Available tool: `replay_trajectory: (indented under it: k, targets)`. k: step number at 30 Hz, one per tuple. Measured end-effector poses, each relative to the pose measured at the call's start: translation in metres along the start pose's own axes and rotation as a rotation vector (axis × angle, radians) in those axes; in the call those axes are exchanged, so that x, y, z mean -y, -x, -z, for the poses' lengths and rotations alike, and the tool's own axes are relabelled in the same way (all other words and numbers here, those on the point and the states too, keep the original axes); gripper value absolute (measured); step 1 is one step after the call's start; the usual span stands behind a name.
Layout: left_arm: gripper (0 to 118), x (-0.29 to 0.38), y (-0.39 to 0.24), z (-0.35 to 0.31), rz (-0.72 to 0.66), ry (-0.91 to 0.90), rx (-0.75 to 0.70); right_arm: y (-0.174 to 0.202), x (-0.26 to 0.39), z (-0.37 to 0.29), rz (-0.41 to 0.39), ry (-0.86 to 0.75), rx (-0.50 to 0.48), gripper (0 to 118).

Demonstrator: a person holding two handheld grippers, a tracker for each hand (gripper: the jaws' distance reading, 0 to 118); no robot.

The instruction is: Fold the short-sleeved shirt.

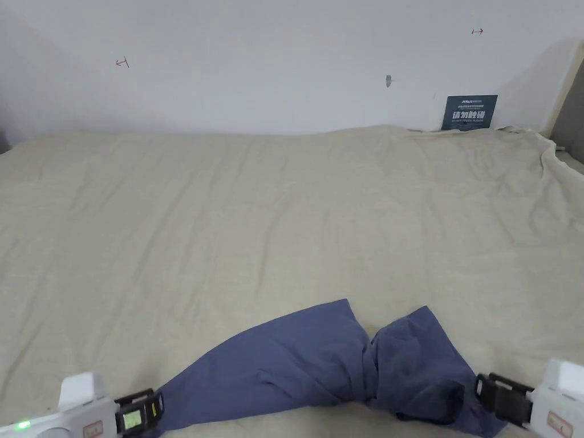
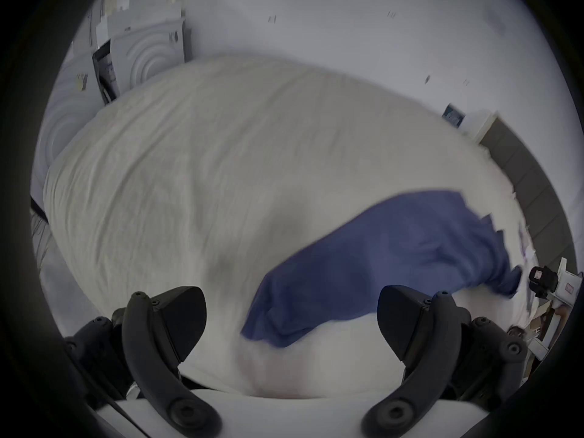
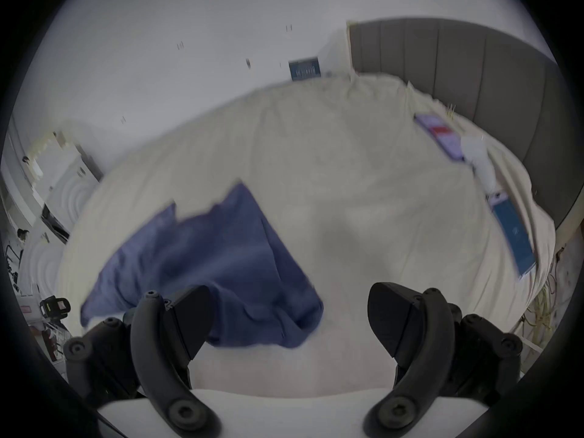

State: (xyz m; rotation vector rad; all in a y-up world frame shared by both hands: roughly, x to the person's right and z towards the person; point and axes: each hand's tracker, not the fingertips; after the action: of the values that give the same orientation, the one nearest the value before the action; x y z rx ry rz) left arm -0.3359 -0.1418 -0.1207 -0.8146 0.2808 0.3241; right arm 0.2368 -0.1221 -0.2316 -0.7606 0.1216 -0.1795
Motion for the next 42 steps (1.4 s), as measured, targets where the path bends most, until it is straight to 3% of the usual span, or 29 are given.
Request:
replay_trajectory:
  k: [5,10,12,13,15,16,17,18,19,35,40,42]
  targets:
    - [112,-0.035,-0.03,-0.057,0.027,-0.237,0.071,0.015,-0.044,-0.059,-0.091,-0.207,-0.018,101]
    - [111,-0.049,-0.057,-0.097,0.049,-0.36,0.093,0.03,-0.061,-0.106,-0.151,-0.376,-0.019,100]
    - [103,-0.048,-0.065,-0.108,0.066,-0.408,0.108,0.035,-0.061,-0.121,-0.167,-0.433,-0.014,97]
    - [93,-0.045,-0.068,-0.112,0.078,-0.438,0.108,0.037,-0.06,-0.127,-0.177,-0.456,-0.008,92]
    - [57,-0.039,-0.074,-0.12,0.099,-0.487,0.113,0.04,-0.056,-0.135,-0.203,-0.491,0.014,65]
    - [39,-0.036,-0.076,-0.123,0.107,-0.494,0.103,0.042,-0.054,-0.138,-0.208,-0.5,0.014,46]
    - [18,-0.034,-0.077,-0.124,0.108,-0.49,0.104,0.043,-0.052,-0.141,-0.217,-0.514,0.019,18]
    - [6,-0.031,-0.078,-0.125,0.115,-0.491,0.111,0.042,-0.05,-0.141,-0.226,-0.522,0.023,2]
    - [0,-0.029,-0.078,-0.125,0.122,-0.489,0.12,0.043,-0.048,-0.142,-0.24,-0.538,0.027,0]
    - [0,-0.022,-0.066,-0.108,0.128,-0.372,0.118,0.043,-0.049,-0.136,-0.237,-0.507,-0.014,0]
    - [0,-0.023,-0.054,-0.086,0.098,-0.255,0.092,0.044,-0.05,-0.129,-0.241,-0.493,-0.019,0]
    - [11,-0.024,-0.048,-0.074,0.073,-0.197,0.068,0.046,-0.05,-0.126,-0.241,-0.489,-0.022,0]
